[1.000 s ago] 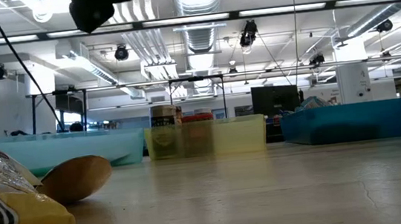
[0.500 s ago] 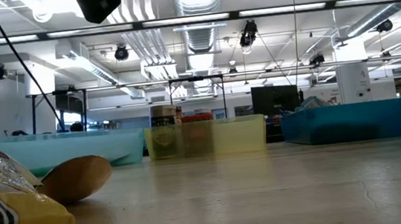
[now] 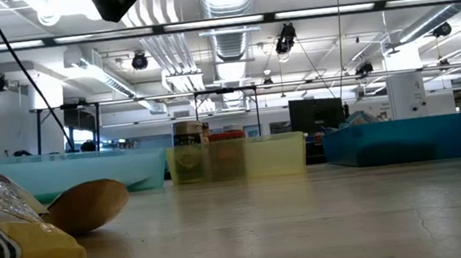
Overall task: Pick & Place Food Item
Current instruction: Put the brown seasoning bottle into the yellow bin
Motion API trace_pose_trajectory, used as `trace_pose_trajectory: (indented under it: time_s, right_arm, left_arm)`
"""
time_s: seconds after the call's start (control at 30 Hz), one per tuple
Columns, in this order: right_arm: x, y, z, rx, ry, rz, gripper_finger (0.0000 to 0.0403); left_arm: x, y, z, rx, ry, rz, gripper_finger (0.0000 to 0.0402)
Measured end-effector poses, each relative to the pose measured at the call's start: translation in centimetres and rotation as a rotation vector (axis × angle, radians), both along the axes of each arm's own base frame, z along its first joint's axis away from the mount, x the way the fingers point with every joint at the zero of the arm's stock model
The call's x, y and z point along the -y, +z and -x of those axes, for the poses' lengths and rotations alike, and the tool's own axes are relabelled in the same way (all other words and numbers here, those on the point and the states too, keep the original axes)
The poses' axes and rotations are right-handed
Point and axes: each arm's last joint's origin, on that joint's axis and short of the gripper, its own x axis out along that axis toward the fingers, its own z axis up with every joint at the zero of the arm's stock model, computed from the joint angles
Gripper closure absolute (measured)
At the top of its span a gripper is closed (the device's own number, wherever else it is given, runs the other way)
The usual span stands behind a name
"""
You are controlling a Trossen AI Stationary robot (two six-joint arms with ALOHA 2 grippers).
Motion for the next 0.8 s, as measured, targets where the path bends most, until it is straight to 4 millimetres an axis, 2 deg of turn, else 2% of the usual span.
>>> trace_pose_trajectory:
  time_s: [0.43, 0.57, 0.73, 0.8]
  right_arm:
    - [-0.09, -0.04, -0.09, -0.002, 0.023, -0.020, 0.0215]
    - [-0.11, -0.03, -0.10, -0.001, 0.024, -0.021, 0.0215]
    - [-0.13, 0.00, -0.10, -0.003, 0.025, -0.017, 0.0215]
    - [-0.17, 0.00, -0.07, -0.002, 0.024, -0.015, 0.0215]
  left_arm:
    - [0.25, 0.15, 0.03, 0.027, -0.023, -0.028, 0.0105]
    - [0.30, 0.13, 0.06, 0.030, -0.028, -0.044, 0.0142]
    - [0.26, 0.07, 0.06, 0.026, -0.021, -0.050, 0.0220]
    - [0.26, 0.07, 0.06, 0.025, -0.020, -0.048, 0.0227]
